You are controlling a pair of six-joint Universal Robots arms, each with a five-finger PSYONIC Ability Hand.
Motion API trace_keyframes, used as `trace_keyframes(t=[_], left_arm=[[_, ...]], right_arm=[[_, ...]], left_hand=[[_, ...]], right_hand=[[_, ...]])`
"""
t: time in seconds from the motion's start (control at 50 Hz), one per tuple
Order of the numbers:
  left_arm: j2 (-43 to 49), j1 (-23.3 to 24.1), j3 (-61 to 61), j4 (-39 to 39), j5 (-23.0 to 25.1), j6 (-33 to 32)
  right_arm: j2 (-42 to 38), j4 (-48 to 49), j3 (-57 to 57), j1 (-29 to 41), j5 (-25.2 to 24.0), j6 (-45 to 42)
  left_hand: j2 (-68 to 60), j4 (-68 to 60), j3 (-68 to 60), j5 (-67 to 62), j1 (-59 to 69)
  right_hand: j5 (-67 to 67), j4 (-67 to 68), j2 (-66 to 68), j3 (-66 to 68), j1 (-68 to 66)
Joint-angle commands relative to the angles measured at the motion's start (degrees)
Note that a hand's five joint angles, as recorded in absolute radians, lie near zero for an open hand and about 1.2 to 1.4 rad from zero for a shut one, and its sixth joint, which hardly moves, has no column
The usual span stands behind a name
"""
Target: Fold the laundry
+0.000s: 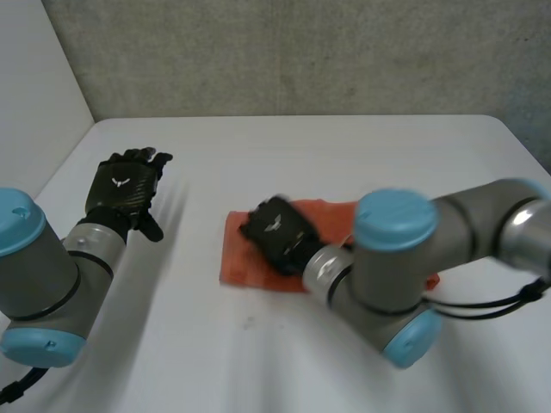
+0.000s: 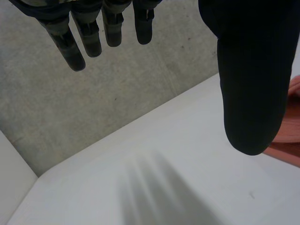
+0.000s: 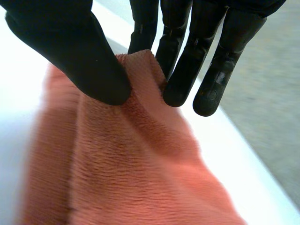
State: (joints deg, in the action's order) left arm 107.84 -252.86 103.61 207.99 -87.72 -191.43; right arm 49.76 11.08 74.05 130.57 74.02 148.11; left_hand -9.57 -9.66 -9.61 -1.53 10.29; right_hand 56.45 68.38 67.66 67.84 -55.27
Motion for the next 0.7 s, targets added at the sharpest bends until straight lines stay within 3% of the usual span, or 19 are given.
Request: trace_keyframes(t=[0.02,0.06,0.08,0.1,0.12,0.14,0.16,0.18,0.26,0.32,0.38,0.52,0.7], left_arm=[[0.0,1.7,-0.1,0.0,0.1,0.0],[0.0,2.0,-0.3,0.2,0.1,0.0],[0.0,2.0,-0.3,0.2,0.1,0.0],[-0.1,2.3,-0.7,0.2,0.1,0.0],[-0.1,2.8,-1.1,0.2,0.1,0.0],[-0.1,2.8,-1.1,0.2,0.1,0.0],[-0.2,3.2,-1.4,0.2,0.1,0.1],[-0.3,3.9,-2.2,0.3,0.2,0.0],[-0.3,6.0,-3.9,0.4,0.2,0.3],[-0.1,10.0,-5.9,0.4,0.2,1.1],[0.7,13.8,-8.1,0.4,0.4,2.3],[7.5,22.5,-14.1,0.2,1.1,5.3],[18.4,24.7,-20.5,-0.2,1.1,4.8]], right_arm=[[-3.9,-0.1,-1.2,4.0,0.1,-0.4],[-3.3,0.0,-1.5,3.9,0.2,-0.1],[-2.5,0.1,-1.9,3.7,0.3,0.4],[-2.5,0.1,-1.9,3.7,0.3,0.4],[-1.4,0.1,-2.6,3.6,0.6,0.5],[-1.4,0.1,-2.6,3.6,0.6,0.5],[-0.4,-0.1,-3.4,3.5,1.2,0.5],[0.7,-0.3,-3.7,3.4,1.7,0.9],[2.7,-0.4,-3.2,3.0,3.7,2.5],[8.3,-1.2,0.8,-2.0,9.9,8.8],[11.7,-1.8,5.5,-6.4,12.3,12.3],[15.0,-1.2,16.0,-14.1,11.3,13.2],[17.4,2.0,25.9,-22.1,8.1,12.6]], left_hand=[[-0.5,-0.4,-0.4,1.5,-0.2],[-0.5,-0.4,-0.4,1.5,-0.2],[-0.5,-0.4,-0.4,1.5,-0.2],[-0.5,-0.4,-0.4,1.5,-0.2],[-0.5,-0.4,-0.4,1.5,-0.2],[-0.5,-0.4,-0.4,1.5,-0.2],[-0.5,-0.4,-0.4,1.5,-0.2],[-0.5,-0.4,-0.4,1.5,-0.2],[-0.5,-0.4,-0.4,1.5,-0.2],[-0.6,-0.5,-0.6,1.3,-0.1],[-1.0,-0.9,-0.9,1.0,0.3],[-1.8,-1.7,-1.8,0.1,1.1],[-2.2,-2.1,-2.1,-0.2,1.4]], right_hand=[[13.5,11.6,12.3,12.2,-24.7],[11.9,10.0,10.7,10.6,-23.1],[1.9,0.0,0.7,0.5,-13.1],[1.8,-0.1,0.6,0.4,-13.0],[-20.5,-22.4,-21.7,-21.9,9.3],[-20.7,-22.6,-21.9,-22.1,9.5],[-52.7,-54.6,-53.9,-54.1,41.5],[-56.5,-58.4,-57.7,-57.8,45.3],[-56.5,-58.4,-57.7,-57.8,45.3],[-56.5,-58.4,-57.7,-57.8,45.3],[-56.5,-58.4,-57.7,-57.8,45.3],[-56.5,-58.4,-57.7,-57.8,45.3],[-56.5,-58.4,-57.7,-57.8,45.3]])
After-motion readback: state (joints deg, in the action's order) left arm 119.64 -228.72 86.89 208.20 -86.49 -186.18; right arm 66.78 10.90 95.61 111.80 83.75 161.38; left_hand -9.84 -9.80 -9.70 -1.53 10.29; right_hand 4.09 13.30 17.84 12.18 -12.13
